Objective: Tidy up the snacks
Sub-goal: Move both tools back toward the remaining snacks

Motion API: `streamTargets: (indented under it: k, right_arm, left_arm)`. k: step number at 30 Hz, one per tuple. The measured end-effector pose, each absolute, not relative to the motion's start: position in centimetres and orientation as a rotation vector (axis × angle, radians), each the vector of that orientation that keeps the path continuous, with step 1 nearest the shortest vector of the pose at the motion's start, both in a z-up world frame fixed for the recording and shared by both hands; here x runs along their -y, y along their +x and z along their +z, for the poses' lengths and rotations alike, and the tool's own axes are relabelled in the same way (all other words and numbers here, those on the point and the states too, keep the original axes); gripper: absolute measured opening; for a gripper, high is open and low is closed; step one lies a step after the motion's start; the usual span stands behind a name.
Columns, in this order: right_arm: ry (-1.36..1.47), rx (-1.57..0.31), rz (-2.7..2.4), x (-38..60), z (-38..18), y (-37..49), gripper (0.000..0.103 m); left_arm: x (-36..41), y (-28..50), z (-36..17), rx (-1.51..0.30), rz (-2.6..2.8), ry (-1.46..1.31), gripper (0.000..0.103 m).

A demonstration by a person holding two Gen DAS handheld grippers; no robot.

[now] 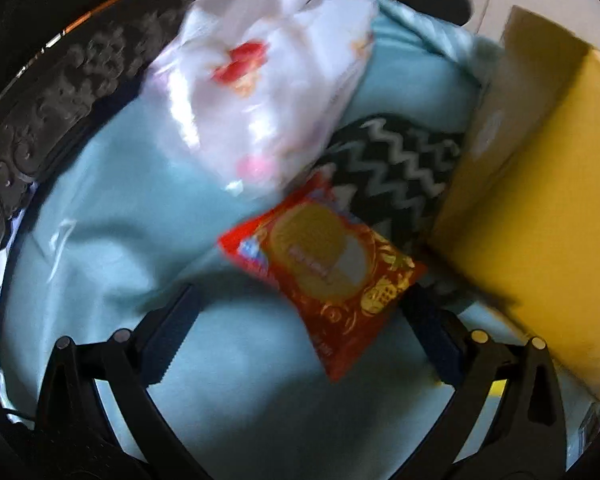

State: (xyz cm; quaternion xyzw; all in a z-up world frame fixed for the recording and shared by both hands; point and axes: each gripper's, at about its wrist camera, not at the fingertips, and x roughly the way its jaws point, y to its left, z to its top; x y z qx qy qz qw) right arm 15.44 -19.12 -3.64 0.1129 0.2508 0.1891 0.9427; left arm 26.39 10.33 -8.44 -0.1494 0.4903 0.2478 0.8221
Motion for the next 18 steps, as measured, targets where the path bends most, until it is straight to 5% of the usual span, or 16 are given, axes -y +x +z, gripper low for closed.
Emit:
streamTargets:
  k: [15, 18]
  right_arm:
    - [-0.071, -0.521, 0.552, 12.0, -4.1, 15.9, 0.101]
    - [-0.225, -0.559, 0.620, 8.5, -4.9, 17.8, 0.090]
  left_arm:
    - [-13.9, 24.0, -5.8, -1.029, 0.484, -0.390, 0.101]
    - [-13.7, 25.6, -6.7, -1.048, 0.471, -0.405, 0.101]
